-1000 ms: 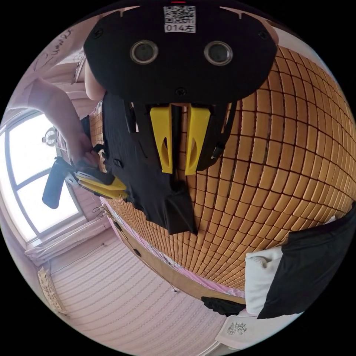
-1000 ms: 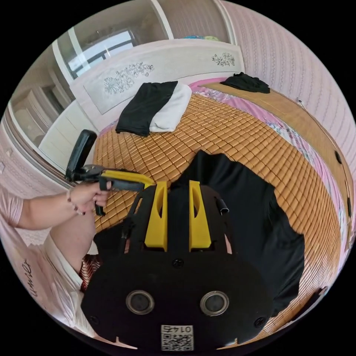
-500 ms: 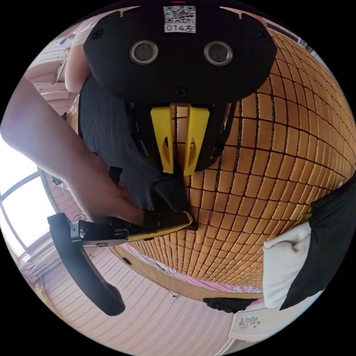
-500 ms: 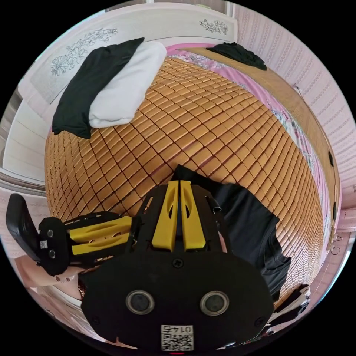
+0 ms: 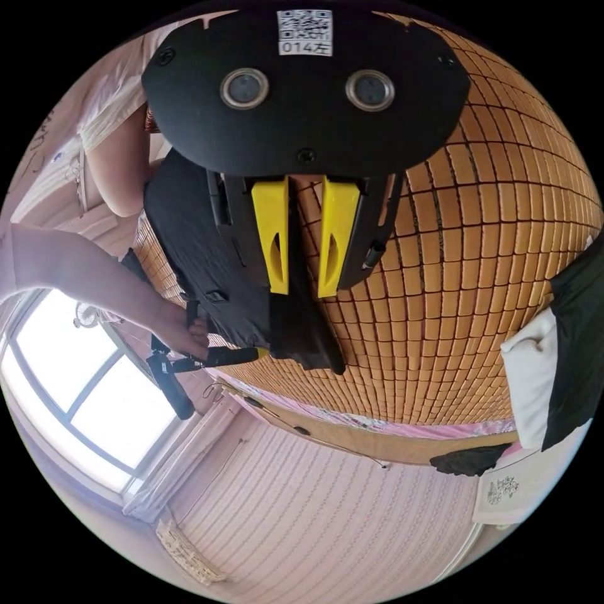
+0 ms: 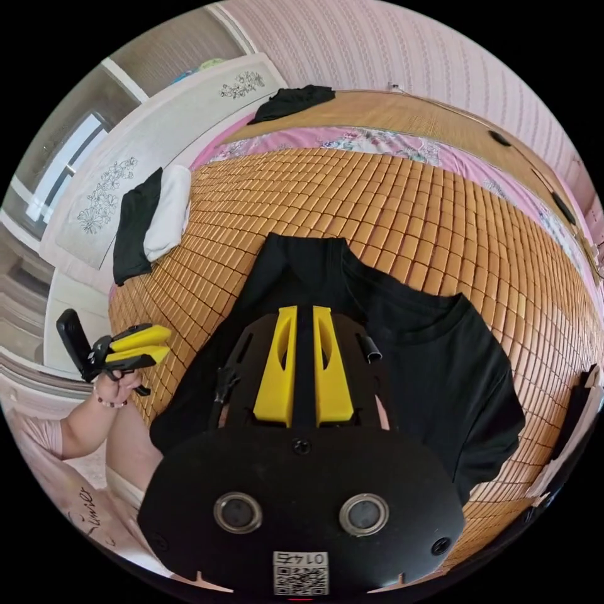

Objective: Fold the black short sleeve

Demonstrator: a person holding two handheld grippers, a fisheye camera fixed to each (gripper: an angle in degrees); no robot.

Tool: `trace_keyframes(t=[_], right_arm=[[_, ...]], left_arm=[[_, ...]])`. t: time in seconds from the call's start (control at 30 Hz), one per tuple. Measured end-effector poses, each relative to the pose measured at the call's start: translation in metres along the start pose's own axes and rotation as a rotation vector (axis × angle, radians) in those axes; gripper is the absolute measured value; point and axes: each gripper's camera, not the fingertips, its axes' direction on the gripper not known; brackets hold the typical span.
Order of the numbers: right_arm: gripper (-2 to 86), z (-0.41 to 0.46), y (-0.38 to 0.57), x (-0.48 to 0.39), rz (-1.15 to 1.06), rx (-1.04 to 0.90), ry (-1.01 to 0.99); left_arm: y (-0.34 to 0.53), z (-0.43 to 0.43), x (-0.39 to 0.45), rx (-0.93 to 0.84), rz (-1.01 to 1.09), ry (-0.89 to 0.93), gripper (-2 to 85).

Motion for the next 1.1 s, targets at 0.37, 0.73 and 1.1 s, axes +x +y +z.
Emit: trace_keyframes(t=[0.37,0.73,1.1], right_arm=[[8.4,0.037,-0.088,-0.064,-0.221,-0.03,0.061],[1.2,0.068,-0.147,-0.073,-0.204,-0.101,0.052],[0.8,0.065,-0.158,-0.066,-0.185,-0.116,0.056]], left_arm=[[-0.029,0.046,0.046,-0.173,0.136,-0.052,9.1],[-0.031,0.068,0.051,-0.283,0.19,-0.211,-0.5],[-0.038,0.085,0.081,-0.277,0.211,-0.182,7.4]])
